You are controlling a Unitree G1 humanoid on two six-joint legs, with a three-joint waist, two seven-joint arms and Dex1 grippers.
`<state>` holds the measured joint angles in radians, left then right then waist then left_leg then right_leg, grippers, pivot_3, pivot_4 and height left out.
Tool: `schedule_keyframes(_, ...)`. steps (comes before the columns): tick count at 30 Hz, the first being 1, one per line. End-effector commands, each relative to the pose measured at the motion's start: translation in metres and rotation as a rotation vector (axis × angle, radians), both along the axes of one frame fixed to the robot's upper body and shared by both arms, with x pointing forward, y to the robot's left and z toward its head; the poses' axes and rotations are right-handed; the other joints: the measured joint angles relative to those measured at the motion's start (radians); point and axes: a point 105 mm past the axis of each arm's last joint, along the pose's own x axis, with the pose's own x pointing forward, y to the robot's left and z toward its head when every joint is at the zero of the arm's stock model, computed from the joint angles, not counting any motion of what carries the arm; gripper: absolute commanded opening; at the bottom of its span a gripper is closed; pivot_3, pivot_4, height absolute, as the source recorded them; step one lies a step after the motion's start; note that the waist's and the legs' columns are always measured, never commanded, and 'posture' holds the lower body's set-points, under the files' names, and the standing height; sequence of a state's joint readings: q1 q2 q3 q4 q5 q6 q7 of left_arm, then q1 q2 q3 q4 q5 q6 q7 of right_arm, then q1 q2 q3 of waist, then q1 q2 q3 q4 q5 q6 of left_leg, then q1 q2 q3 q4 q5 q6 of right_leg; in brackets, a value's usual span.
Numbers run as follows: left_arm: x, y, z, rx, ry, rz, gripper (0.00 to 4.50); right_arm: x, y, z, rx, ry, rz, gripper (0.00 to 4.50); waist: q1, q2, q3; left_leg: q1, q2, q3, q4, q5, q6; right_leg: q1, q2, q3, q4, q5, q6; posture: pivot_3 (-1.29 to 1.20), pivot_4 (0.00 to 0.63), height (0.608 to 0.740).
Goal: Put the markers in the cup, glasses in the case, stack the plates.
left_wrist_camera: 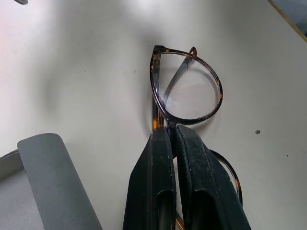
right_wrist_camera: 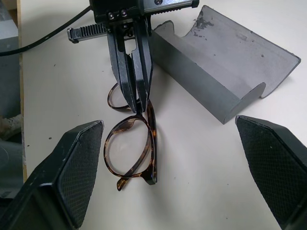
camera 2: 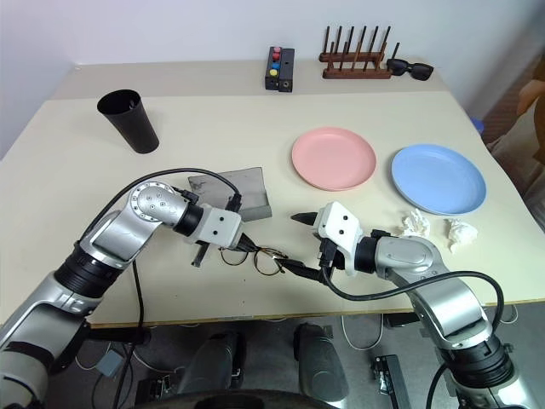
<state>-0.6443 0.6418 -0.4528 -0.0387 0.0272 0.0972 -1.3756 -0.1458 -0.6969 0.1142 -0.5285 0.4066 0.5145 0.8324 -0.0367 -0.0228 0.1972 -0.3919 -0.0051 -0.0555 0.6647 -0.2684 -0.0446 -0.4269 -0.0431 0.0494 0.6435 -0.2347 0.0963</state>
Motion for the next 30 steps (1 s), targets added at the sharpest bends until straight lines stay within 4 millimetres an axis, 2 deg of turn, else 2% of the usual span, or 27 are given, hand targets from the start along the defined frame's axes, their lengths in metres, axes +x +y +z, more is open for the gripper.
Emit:
schedule_keyframes(1,0.000,0.001,0.006,0.018,-0.037,-0.017,0.04,-0.004,0.005,0.013,0.013,-0.059,0.035,4.50,0.000,0.000,0.000,0.000,0.000,0.000,0.000,0.000,0.000,0.000,0.000,0.000,0.000,0.000,0.000,0.00,0.150,0.735)
schedule_keyframes(6,0.005,0.000,0.017,-0.017,-0.057,0.006,0.04,-0.003,0.003,0.012,0.011,-0.062,0.027,4.50,0.000,0.000,0.000,0.000,0.000,0.000,0.000,0.000,0.000,0.000,0.000,0.000,0.000,0.000,0.000,0.00,0.150,0.735)
schedule_keyframes(13,0.016,0.017,0.056,-0.113,-0.033,0.086,0.04,0.001,-0.005,0.010,0.002,-0.066,-0.008,4.50,-0.002,0.000,0.000,0.000,0.000,0.000,0.000,0.000,0.000,0.000,0.000,0.000,0.000,0.000,0.001,0.00,0.150,0.735)
schedule_keyframes(16,0.027,0.028,0.068,-0.142,-0.049,0.148,0.04,0.003,-0.010,0.009,-0.006,-0.067,-0.022,4.50,-0.001,0.000,0.000,0.000,0.000,0.000,0.000,0.000,0.000,0.000,0.000,0.000,0.000,0.000,0.000,0.00,0.150,0.735)
schedule_keyframes(20,0.052,0.041,0.081,-0.175,-0.152,0.252,0.04,0.003,-0.010,0.009,-0.014,-0.069,-0.010,4.50,-0.001,0.000,0.000,0.000,0.000,0.000,0.000,0.000,0.000,0.000,0.000,0.000,0.000,0.000,0.001,0.00,0.150,0.735)
schedule_keyframes(25,0.077,0.054,0.084,-0.149,-0.259,0.334,0.04,0.002,-0.004,0.011,-0.002,-0.078,0.007,4.50,0.001,0.000,0.000,0.000,0.000,0.000,0.000,0.000,0.000,0.000,0.000,0.000,0.000,0.001,0.002,0.00,0.150,0.735)
schedule_keyframes(30,0.091,0.053,0.073,-0.120,-0.281,0.358,0.04,0.001,0.002,0.009,0.009,-0.080,0.019,4.50,0.001,0.000,0.000,0.000,0.000,0.000,0.000,0.000,0.000,0.000,0.000,0.000,0.000,0.001,0.002,0.00,0.150,0.735)
